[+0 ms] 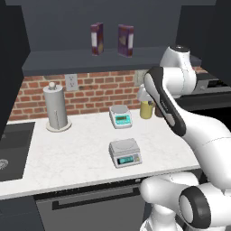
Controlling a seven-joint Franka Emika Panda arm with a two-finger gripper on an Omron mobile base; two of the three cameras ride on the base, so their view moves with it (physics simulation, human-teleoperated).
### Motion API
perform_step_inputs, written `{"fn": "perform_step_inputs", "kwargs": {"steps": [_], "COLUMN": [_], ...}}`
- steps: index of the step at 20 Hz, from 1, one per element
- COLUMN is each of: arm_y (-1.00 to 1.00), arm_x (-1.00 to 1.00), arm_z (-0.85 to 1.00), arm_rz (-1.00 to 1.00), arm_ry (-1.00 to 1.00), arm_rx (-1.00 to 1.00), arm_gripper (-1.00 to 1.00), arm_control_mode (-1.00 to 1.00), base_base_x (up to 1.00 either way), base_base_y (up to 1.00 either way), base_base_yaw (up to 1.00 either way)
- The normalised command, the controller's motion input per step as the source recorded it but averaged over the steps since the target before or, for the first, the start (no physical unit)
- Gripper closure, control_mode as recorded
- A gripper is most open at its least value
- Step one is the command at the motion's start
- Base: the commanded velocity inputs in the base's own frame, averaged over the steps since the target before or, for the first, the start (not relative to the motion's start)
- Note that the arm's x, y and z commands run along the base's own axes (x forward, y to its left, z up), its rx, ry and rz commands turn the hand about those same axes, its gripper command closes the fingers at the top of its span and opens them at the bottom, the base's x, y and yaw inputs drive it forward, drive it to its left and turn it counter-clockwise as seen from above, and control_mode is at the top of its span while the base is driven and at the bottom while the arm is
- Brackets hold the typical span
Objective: Pick the cereal and place it on the digital scale for weighing, and close the cabinet.
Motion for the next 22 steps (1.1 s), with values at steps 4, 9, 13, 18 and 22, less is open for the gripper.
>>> {"fn": "perform_step_inputs", "kwargs": {"steps": [4,9,13,18,22], "arm_y": [0.0,0.08,0.0,0.0,0.01], "arm_x": [-0.36,-0.24,-0.29,-0.18,-0.06], "arm_z": [0.0,0.09,0.48,0.64,0.69], "arm_rz": [0.0,0.0,0.0,0.02,0.06], "arm_ry": [-0.01,-0.03,-0.12,-0.15,-0.23], "arm_rx": [0.0,-0.02,0.0,0.01,0.0], "arm_gripper": [-1.0,-1.0,-1.0,-1.0,-1.0], "arm_control_mode": [-1.0,-1.0,-1.0,-1.0,-1.0], "base_base_x": [0.0,0.0,0.0,0.0,0.0], "base_base_y": [0.0,0.0,0.0,0.0,0.0], "base_base_yaw": [0.0,0.0,0.0,0.0,0.0]}}
